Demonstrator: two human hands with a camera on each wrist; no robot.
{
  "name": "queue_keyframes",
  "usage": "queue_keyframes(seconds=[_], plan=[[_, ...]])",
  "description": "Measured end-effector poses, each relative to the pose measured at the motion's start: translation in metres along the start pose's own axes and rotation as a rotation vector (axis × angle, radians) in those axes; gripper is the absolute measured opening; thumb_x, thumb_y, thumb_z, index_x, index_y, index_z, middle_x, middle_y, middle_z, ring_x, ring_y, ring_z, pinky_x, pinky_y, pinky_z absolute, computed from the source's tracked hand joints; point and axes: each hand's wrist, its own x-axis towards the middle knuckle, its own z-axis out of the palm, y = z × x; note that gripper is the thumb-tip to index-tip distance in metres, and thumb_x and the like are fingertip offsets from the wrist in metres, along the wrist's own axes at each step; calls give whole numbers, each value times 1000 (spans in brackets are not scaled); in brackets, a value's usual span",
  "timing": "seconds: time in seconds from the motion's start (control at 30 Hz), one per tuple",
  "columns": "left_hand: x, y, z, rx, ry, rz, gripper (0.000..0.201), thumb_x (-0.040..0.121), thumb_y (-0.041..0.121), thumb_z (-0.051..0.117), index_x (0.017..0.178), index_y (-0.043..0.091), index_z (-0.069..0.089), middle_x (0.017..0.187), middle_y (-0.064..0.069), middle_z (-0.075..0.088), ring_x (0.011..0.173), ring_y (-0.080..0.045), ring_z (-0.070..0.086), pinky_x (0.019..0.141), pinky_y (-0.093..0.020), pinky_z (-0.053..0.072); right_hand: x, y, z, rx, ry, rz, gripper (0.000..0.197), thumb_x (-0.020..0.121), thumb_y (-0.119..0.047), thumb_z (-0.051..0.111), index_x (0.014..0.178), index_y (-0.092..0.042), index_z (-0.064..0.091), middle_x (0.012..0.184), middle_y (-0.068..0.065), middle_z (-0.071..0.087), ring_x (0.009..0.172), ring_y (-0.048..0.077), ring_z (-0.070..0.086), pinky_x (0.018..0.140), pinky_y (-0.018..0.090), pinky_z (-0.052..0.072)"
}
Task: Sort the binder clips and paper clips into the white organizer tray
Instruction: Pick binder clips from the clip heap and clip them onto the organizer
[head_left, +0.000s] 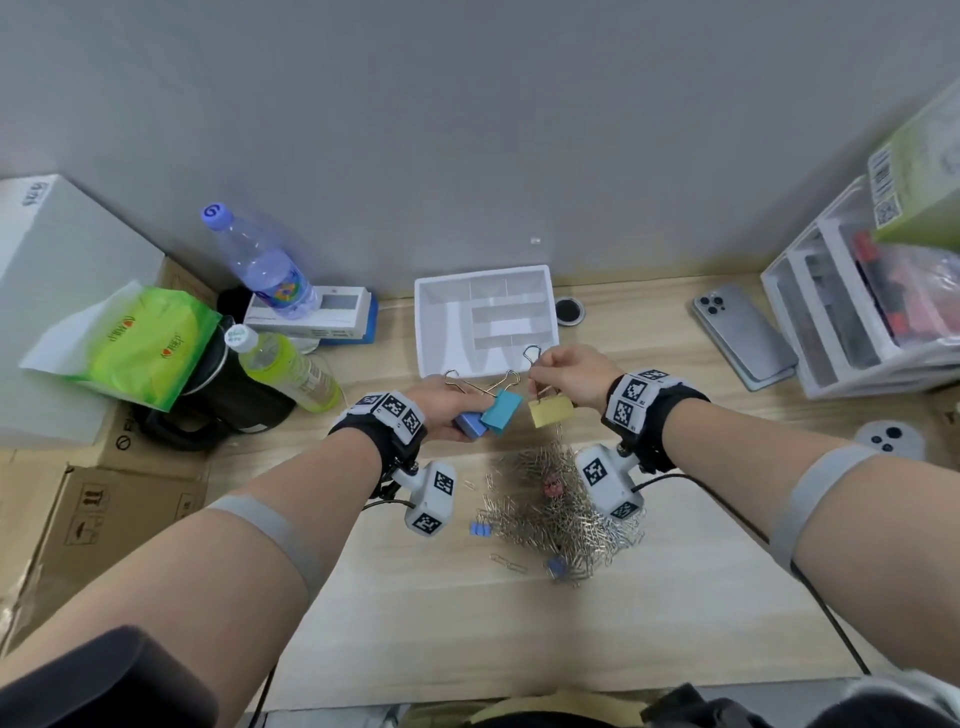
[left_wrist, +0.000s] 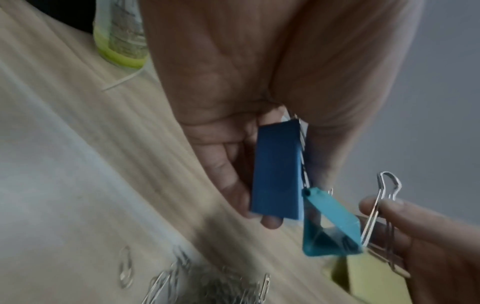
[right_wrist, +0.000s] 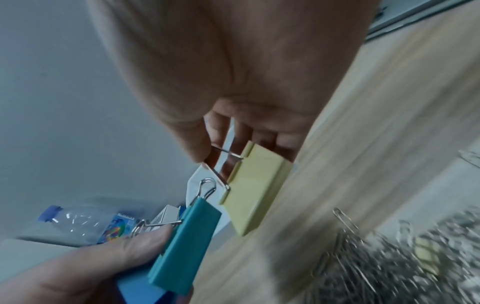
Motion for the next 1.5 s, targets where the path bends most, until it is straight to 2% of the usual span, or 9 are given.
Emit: queue_keyframes(seconds=[0.1, 0.3, 0.47, 0.67, 0.8, 1.0, 1.23, 1.33, 1.5], plan=[[9, 20, -12, -25, 36, 28, 41, 80, 17, 79, 112, -5, 65, 107, -24, 70, 95, -31, 70, 81, -41, 59, 14, -11, -13, -10, 91, -64, 21, 91, -19, 63, 71, -14, 63, 84, 7, 73, 77, 17, 67, 78, 29, 52], [38, 59, -28, -95, 82, 41, 34, 80, 15, 79, 107, -3, 67, 106, -21, 71, 87, -27, 71, 70, -36, 61, 60, -34, -40, -104, 251, -104, 14, 85, -22, 65, 72, -25, 67, 90, 3, 75, 91, 22, 69, 89, 38, 54], [70, 72, -36, -118, 128, 14, 44, 77, 16, 82, 113, -3, 64, 109, -21, 70, 96, -30, 71, 78, -40, 61, 97, -43, -46, -147, 260, -103, 11, 87, -16, 63, 82, -24, 68, 75, -11, 66, 83, 18, 66, 86, 33, 54], [104, 76, -41, -165, 106, -10, 35, 81, 12, 78, 111, -2, 66, 110, -21, 70, 97, -30, 70, 82, -40, 59, 131, -33, -34, -173, 237, -119, 16, 82, -16, 62, 69, -26, 65, 71, -10, 67, 74, 15, 65, 79, 37, 57], [120, 75, -40, -186, 74, -18, 36, 79, 11, 79, 112, 0, 67, 110, -21, 71, 91, -29, 70, 80, -40, 60, 141, -17, -30, -336, 208, -106, 9, 77, -25, 57, 70, -27, 63, 72, -6, 69, 76, 23, 65, 78, 37, 56], [128, 75, -42, -149, 73, -9, 43, 76, 12, 82, 112, -2, 66, 106, -20, 72, 94, -33, 71, 81, -43, 59, 141, -7, -35, -618, 243, -187, 20, 83, -22, 56, 96, -27, 69, 88, -2, 72, 85, 27, 63, 71, 32, 51], [114, 80, -43, -157, 92, -9, 29, 75, 11, 83, 98, 3, 69, 107, -20, 72, 101, -32, 70, 87, -47, 57, 127, -14, -41, -556, 260, -256, 38, 82, -14, 56, 120, -21, 58, 120, -5, 63, 104, 21, 61, 87, 34, 49], [104, 82, -44, -158, 101, 3, 25, 75, 9, 83, 95, 3, 69, 107, -20, 72, 99, -32, 70, 87, -46, 57, 120, -23, -41, -538, 313, -293, 41, 84, -14, 55, 125, -19, 53, 126, -2, 55, 89, 16, 55, 86, 32, 46], [89, 85, -41, -120, 96, 45, 24, 76, 9, 82, 95, 5, 68, 103, -18, 71, 86, -27, 70, 84, -43, 59, 115, -42, -35, -490, 377, -412, 29, 81, -18, 55, 110, -21, 61, 112, -5, 59, 72, 14, 49, 79, 36, 49]])
